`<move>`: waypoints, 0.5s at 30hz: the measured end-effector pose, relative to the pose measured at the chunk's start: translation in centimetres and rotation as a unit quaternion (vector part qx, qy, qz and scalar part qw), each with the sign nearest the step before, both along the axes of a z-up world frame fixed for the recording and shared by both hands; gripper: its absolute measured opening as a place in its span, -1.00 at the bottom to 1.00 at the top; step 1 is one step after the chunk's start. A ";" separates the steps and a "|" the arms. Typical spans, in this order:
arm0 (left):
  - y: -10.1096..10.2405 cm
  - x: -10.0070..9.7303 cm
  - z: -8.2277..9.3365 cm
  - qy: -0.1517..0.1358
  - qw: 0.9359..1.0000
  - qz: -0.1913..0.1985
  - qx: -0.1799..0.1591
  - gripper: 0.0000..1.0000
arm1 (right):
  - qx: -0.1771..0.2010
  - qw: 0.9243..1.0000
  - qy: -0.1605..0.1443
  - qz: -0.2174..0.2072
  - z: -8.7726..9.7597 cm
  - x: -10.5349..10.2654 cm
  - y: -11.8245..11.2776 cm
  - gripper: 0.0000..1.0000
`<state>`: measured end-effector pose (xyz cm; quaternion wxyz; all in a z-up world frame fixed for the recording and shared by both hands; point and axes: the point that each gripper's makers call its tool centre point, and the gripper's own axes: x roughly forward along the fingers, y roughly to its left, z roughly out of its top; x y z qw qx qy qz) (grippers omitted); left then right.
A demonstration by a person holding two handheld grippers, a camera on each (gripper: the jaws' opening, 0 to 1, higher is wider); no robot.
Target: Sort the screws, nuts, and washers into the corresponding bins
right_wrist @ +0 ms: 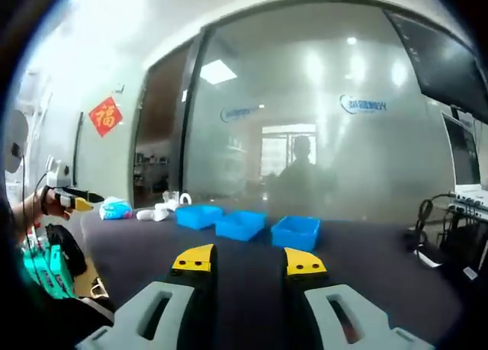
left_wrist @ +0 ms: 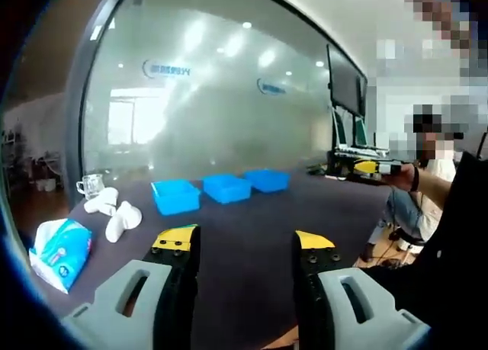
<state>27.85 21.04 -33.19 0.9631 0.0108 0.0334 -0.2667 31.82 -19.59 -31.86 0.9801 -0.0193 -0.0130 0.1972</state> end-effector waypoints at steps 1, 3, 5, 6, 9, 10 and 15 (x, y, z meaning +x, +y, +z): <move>-0.1 0.0 -0.1 0.001 1.000 0.000 -0.002 -0.05 | 0.001 1.000 -0.001 -0.002 -0.1 -0.2 -0.2 -0.42; -0.1 0.2 -0.4 0.004 1.000 0.001 -0.005 -0.05 | -0.002 1.000 0.000 -0.011 -0.3 -0.5 -0.6 -0.42; -0.3 0.2 -0.5 0.005 1.000 0.000 -0.007 -0.05 | 0.000 1.000 0.000 -0.015 -0.4 -0.7 -0.8 -0.42; -0.4 0.2 -0.4 0.005 1.000 -0.001 -0.008 -0.05 | 0.001 1.000 0.001 -0.016 -0.5 -0.8 -0.9 -0.41; -0.6 0.0 -0.3 0.004 1.000 -0.002 -0.007 -0.05 | -0.001 1.000 0.003 -0.021 -0.7 -0.8 -1.0 -0.41; -0.6 0.0 -0.3 0.003 1.000 -0.002 -0.007 -0.05 | 0.000 1.000 0.003 -0.021 -0.8 -0.8 -1.0 -0.40; -0.4 -0.2 0.1 0.001 1.000 0.006 -0.007 -0.05 | 0.005 1.000 0.002 -0.024 -0.8 -0.6 -1.1 -0.36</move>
